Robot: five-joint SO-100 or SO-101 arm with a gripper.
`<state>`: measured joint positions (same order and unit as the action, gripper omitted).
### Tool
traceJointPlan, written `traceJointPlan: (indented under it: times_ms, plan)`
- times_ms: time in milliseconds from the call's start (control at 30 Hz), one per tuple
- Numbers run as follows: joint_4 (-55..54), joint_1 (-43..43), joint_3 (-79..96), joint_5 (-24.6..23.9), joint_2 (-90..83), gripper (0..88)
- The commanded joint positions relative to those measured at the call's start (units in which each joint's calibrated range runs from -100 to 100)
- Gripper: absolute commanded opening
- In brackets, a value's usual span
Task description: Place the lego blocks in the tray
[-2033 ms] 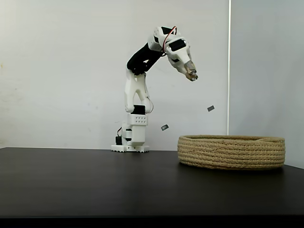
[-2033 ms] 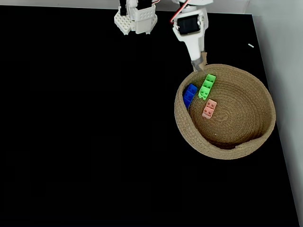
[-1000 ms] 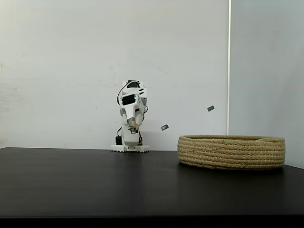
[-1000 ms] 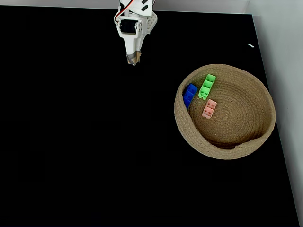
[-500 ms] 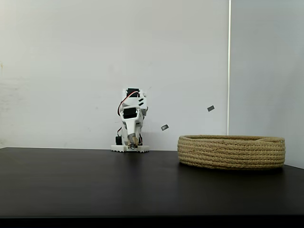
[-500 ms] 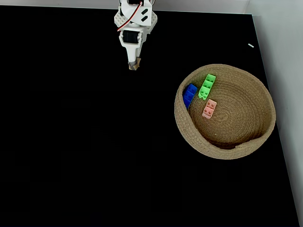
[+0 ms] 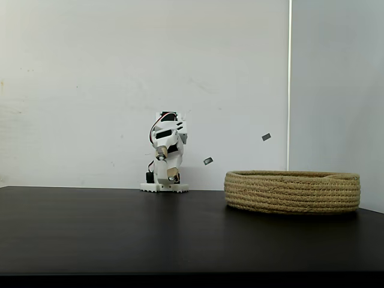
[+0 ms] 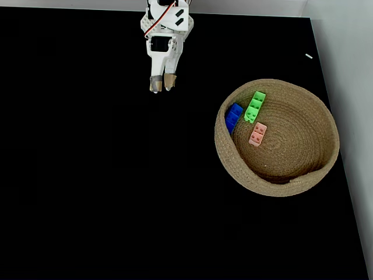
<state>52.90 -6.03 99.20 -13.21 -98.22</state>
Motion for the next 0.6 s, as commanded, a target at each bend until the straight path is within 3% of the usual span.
traceJointPlan:
  times_ms: [0, 233, 567]
  plan:
    - [-3.38, -0.07, 0.8, 2.98, -0.49, 0.2]
    - [-6.05, 2.81, 0.8, 11.82, -0.49, 0.0]
    - [-6.55, 7.51, 0.8, 14.9, -0.58, 0.1]
